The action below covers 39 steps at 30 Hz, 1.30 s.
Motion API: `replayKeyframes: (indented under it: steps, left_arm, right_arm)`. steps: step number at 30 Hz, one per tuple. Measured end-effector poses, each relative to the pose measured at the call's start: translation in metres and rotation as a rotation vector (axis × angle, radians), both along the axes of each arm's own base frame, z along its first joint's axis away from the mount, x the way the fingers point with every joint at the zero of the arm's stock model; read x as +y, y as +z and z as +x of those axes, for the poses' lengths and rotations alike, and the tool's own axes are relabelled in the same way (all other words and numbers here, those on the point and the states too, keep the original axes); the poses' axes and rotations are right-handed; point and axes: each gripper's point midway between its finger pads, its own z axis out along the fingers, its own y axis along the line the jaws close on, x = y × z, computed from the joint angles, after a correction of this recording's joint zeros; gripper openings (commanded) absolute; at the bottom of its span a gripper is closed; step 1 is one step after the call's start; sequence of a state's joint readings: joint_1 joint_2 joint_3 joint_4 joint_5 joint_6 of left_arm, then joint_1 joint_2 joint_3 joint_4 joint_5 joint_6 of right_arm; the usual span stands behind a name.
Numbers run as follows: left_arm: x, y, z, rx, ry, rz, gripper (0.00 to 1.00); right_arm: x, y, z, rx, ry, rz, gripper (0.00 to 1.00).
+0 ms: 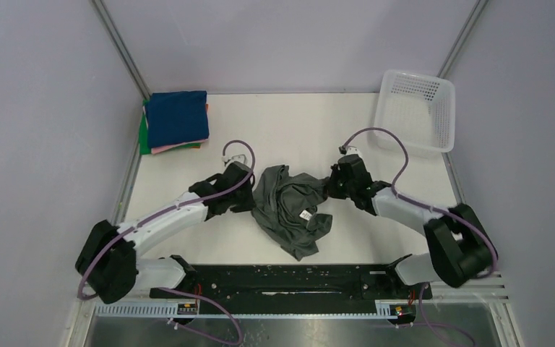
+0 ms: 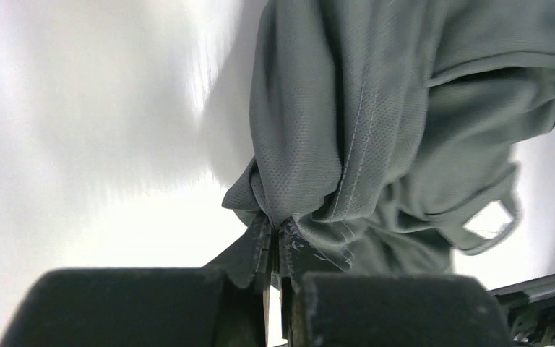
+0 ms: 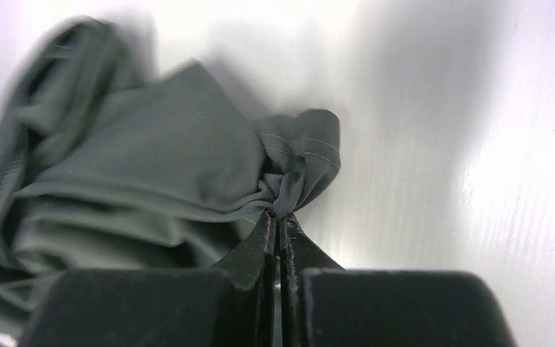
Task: Fold and stack the t-shirts
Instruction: Flatten out the tshirt
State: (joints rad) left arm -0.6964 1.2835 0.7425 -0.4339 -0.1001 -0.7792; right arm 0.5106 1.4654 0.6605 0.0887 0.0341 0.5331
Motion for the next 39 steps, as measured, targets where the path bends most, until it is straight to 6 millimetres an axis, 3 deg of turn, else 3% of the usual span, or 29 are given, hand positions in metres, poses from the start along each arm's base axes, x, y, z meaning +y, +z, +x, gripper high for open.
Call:
replayKeyframes:
  steps: [2,5,9,13,18,22,27,30,33,35,37,38,39]
  left_arm:
    - [0.005,0.027,0.009,-0.068,0.015,0.008,0.00]
    - [0.009,0.085,0.022,-0.212,0.035,-0.027,0.00]
    - [0.022,0.189,0.021,-0.461,0.046,-0.148,0.00]
    - [0.040,0.285,0.002,-0.697,0.025,-0.281,0.00]
    - [0.056,0.380,-0.038,-0.918,-0.069,-0.417,0.00]
    - [0.070,0.425,-0.067,-1.044,-0.127,-0.475,0.00]
    - [0.094,0.450,-0.100,-1.151,-0.144,-0.523,0.04]
    - [0.102,0.452,-0.108,-1.188,-0.134,-0.546,0.08]
    - [0.101,0.439,-0.095,-1.165,-0.086,-0.526,0.12]
    - [0.098,0.413,-0.072,-1.104,-0.018,-0.471,0.17]
    - [0.095,0.371,-0.038,-1.002,0.095,-0.376,0.27]
    - [0.092,0.347,-0.021,-0.944,0.141,-0.322,0.29]
    - [0.089,0.316,-0.003,-0.874,0.187,-0.250,0.37]
  right_arm:
    - [0.000,0.033,0.003,-0.091,0.016,0.027,0.00]
    - [-0.003,0.110,0.004,-0.310,0.048,0.090,0.00]
    - [-0.015,0.223,-0.013,-0.612,0.072,0.181,0.00]
    - [-0.026,0.317,-0.052,-0.843,0.127,0.281,0.00]
    - [-0.036,0.410,-0.113,-1.066,0.245,0.397,0.00]
    - [-0.047,0.461,-0.158,-1.192,0.321,0.449,0.00]
    - [-0.065,0.495,-0.203,-1.290,0.358,0.477,0.00]
    - [-0.072,0.494,-0.205,-1.286,0.326,0.468,0.00]
    - [-0.079,0.476,-0.182,-1.201,0.224,0.413,0.00]
    - [-0.081,0.460,-0.157,-1.140,0.151,0.360,0.00]
    - [-0.080,0.433,-0.116,-1.046,0.061,0.276,0.00]
    - [-0.078,0.412,-0.090,-0.979,0.012,0.217,0.00]
    - [-0.074,0.386,-0.062,-0.899,-0.030,0.150,0.01]
